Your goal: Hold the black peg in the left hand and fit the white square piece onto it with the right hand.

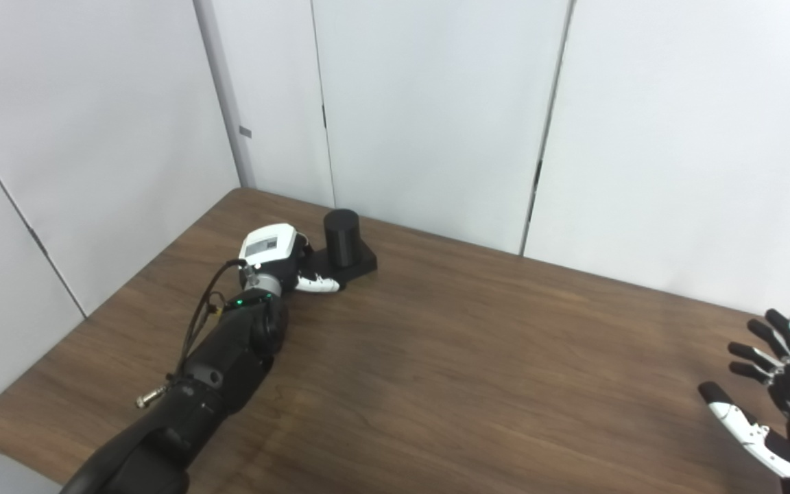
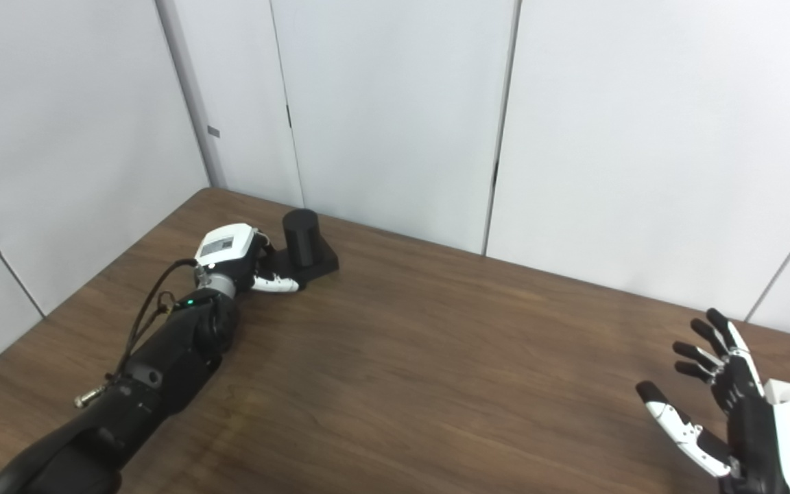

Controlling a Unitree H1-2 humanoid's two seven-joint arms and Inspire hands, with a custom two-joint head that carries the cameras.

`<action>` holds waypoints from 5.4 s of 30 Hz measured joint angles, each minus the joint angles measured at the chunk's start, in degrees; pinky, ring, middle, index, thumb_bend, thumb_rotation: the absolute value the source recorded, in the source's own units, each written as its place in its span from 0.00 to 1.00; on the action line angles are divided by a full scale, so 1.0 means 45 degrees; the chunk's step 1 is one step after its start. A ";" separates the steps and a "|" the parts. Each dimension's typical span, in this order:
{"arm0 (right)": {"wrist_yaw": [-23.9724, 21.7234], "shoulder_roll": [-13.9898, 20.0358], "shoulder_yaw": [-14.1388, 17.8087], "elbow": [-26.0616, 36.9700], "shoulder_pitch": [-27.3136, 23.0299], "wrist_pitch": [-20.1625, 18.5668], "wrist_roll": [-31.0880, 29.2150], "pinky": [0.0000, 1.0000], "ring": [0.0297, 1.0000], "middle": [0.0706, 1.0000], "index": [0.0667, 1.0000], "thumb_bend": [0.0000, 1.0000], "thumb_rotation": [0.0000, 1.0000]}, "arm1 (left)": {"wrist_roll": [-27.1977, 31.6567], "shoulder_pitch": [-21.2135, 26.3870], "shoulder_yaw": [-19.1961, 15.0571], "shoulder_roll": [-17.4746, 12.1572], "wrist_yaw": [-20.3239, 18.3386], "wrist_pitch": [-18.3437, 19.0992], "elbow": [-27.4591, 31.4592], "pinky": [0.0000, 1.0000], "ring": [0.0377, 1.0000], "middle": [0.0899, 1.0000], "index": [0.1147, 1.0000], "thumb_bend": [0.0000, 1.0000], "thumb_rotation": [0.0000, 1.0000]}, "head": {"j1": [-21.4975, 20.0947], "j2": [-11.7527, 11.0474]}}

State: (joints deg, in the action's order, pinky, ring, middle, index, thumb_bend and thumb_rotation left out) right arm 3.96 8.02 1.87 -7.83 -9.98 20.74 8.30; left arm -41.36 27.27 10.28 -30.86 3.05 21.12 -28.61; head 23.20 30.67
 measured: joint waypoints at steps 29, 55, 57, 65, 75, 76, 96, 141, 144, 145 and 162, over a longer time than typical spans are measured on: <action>0.0046 -0.0009 0.0054 -0.0176 0.0006 0.0060 0.0291 0.68 0.74 0.85 0.90 0.58 0.44 | 0.2381 -0.0944 0.0514 -0.0024 -0.0120 -0.5031 0.0764 0.81 0.94 0.85 0.42 0.52 0.07 | -0.1034 0.0332; 0.0273 -0.0289 -0.0114 -0.0375 -0.0005 0.0548 0.0734 0.65 0.72 0.85 0.89 0.62 0.50 | 0.1309 0.0150 0.4302 0.1448 -0.0376 -0.8447 0.1093 0.82 0.95 0.89 0.43 0.52 0.08 | -0.3242 0.0879; 0.0273 -0.0290 -0.0133 -0.0332 0.0014 0.0541 0.0815 0.65 0.72 0.85 0.89 0.62 0.51 | 0.1165 0.0259 0.4518 0.1492 -0.0415 -0.8478 0.1079 0.83 0.95 0.89 0.43 0.52 0.08 | -0.3592 0.0879; 0.0290 -0.0291 -0.0125 -0.0046 0.0118 0.0444 0.1060 0.64 0.72 0.84 0.88 0.66 0.54 | 0.0345 0.0995 0.5575 0.1400 -0.0613 -0.8417 0.1038 0.86 0.94 0.88 0.43 0.52 0.08 | -0.4726 0.1074; -0.0026 -0.0034 -0.0005 0.1020 0.0095 -0.0252 0.1023 0.65 0.73 0.81 0.80 0.64 0.42 | -0.0257 0.1484 0.6303 0.1375 -0.0765 -0.8248 0.1212 0.89 0.95 0.89 0.43 0.52 0.08 | -0.5156 0.1172; -0.0255 0.0141 -0.0057 0.1212 0.0080 -0.0527 0.1017 0.64 0.73 0.81 0.78 0.63 0.39 | -0.0278 0.1511 0.6313 0.1369 -0.0866 -0.8172 0.1285 0.89 0.95 0.89 0.43 0.52 0.08 | -0.5156 0.1172; -0.3004 0.3602 -0.0556 0.3707 -0.1108 -0.4830 0.4402 0.72 0.88 0.90 0.76 0.65 0.16 | -0.0477 0.1220 0.6292 0.0859 -0.1055 -0.8379 0.1997 0.84 0.92 0.86 0.43 0.52 0.08 | -0.8201 0.0958; -0.8942 0.7212 -0.3054 0.2916 -0.3887 -0.9646 0.7283 1.00 1.00 1.00 1.00 1.00 0.28 | -0.0414 0.0461 0.5627 0.0381 -0.0537 -0.9881 0.2146 0.78 0.86 0.82 0.42 0.52 0.07 | -1.1269 -0.0098; -0.9288 0.7351 -0.3370 0.2666 -0.4126 -0.9785 0.7601 1.00 1.00 1.00 1.00 1.00 0.26 | -0.0414 0.0460 0.5623 0.0373 -0.0537 -0.9885 0.2146 0.78 0.86 0.82 0.42 0.52 0.06 | -1.1270 -0.0098; -0.9364 0.7375 -0.3465 0.2509 -0.4203 -0.9799 0.7684 1.00 1.00 1.00 0.99 1.00 0.25 | -0.0414 0.0457 0.5619 0.0373 -0.0538 -0.9885 0.2146 0.78 0.86 0.82 0.42 0.52 0.06 | -1.1270 -0.0098; -0.9194 0.7567 -0.4140 0.0210 -0.5015 -0.9562 0.8133 1.00 1.00 1.00 0.95 0.93 0.20 | -0.0414 0.0452 0.5615 0.0358 -0.0540 -0.9917 0.2149 0.79 0.87 0.83 0.42 0.52 0.06 | -1.1094 -0.0117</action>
State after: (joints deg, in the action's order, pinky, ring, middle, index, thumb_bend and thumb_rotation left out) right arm -37.42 42.07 -16.76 -6.89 -32.54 -22.29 44.90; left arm -43.22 29.31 35.55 -29.25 0.62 -23.50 -18.94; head -26.72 30.15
